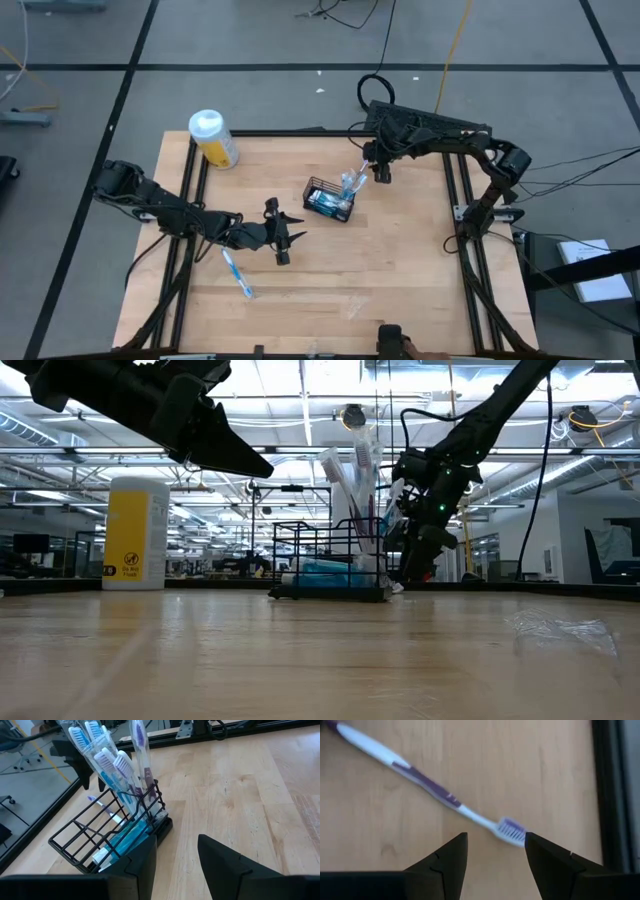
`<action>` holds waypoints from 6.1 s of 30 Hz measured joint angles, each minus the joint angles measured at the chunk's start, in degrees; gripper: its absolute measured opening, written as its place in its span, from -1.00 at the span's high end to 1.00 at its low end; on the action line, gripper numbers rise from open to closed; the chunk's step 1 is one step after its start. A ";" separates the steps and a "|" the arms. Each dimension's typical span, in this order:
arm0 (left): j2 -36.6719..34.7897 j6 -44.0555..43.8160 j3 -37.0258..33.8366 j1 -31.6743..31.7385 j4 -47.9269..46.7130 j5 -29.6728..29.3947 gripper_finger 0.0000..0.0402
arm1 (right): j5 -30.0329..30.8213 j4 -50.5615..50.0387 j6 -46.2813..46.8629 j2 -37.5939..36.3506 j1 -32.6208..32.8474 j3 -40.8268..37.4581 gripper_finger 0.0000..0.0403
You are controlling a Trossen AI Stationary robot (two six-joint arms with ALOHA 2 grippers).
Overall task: Pick & Place toothbrushing station
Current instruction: Put the purple toothbrush into the wire organizer
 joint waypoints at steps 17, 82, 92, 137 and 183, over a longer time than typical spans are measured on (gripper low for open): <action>0.00 -0.04 0.00 0.00 0.07 0.03 0.24 | -1.49 -1.60 -0.81 7.43 -0.33 4.37 0.05; -0.02 1.00 0.02 -0.01 2.66 1.58 0.24 | 4.50 -2.23 14.86 -1.45 3.82 -7.15 -0.01; -0.02 0.83 0.02 -0.02 2.22 1.57 0.24 | 4.66 -2.36 15.13 -0.72 5.18 -6.62 0.40; -0.01 0.13 0.02 -0.05 1.29 1.62 0.24 | 10.60 -24.48 61.15 -25.96 41.06 -22.69 0.95; -0.01 -15.27 0.00 -3.13 -4.73 19.90 0.24 | 18.37 -1.35 66.47 -10.20 69.54 -11.26 -0.01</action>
